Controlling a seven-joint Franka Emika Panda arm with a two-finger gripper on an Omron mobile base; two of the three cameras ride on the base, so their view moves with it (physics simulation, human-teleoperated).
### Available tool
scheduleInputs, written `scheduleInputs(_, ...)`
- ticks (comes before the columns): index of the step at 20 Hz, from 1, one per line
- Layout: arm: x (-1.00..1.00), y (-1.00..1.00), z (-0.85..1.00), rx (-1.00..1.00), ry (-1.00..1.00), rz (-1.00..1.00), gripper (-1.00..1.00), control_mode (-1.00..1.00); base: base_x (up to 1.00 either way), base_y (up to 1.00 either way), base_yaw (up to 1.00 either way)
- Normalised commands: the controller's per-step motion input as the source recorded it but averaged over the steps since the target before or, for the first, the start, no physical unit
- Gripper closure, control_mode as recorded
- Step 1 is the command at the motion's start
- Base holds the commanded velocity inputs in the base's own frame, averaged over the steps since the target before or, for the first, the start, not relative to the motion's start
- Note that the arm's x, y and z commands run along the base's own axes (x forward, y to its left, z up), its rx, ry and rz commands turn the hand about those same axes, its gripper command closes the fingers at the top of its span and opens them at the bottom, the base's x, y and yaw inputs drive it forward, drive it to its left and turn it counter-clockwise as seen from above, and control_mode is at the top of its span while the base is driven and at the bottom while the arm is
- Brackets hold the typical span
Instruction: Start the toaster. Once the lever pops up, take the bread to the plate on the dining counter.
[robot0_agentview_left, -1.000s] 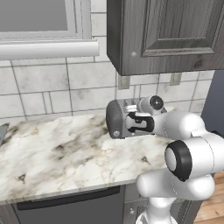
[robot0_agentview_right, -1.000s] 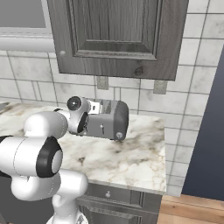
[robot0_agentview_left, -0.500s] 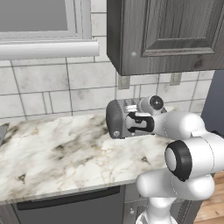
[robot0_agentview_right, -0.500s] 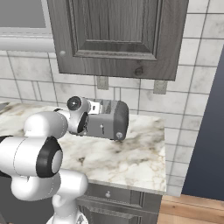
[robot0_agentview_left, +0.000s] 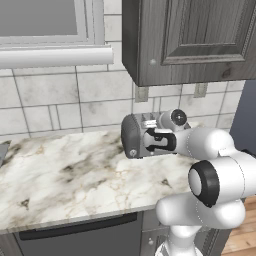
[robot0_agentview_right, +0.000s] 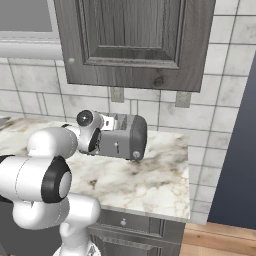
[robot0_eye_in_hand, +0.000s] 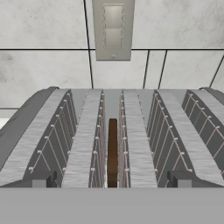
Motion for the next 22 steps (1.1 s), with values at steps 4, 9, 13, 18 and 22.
scheduleInputs(4,0.00,0.00,0.00,0.00,0.00,0.00,-1.00,-1.00,0.00,0.00,0.00)
scheduleInputs(9,0.00,0.00,0.00,0.00,0.00,0.00,-1.00,-1.00,0.00,0.00,0.00)
scheduleInputs(13,0.00,0.00,0.00,0.00,0.00,0.00,-1.00,-1.00,0.00,0.00,0.00)
scheduleInputs(18,0.00,0.00,0.00,0.00,0.00,0.00,-1.00,-1.00,0.00,0.00,0.00)
scheduleInputs(22,0.00,0.00,0.00,0.00,0.00,0.00,-1.00,-1.00,0.00,0.00,0.00)
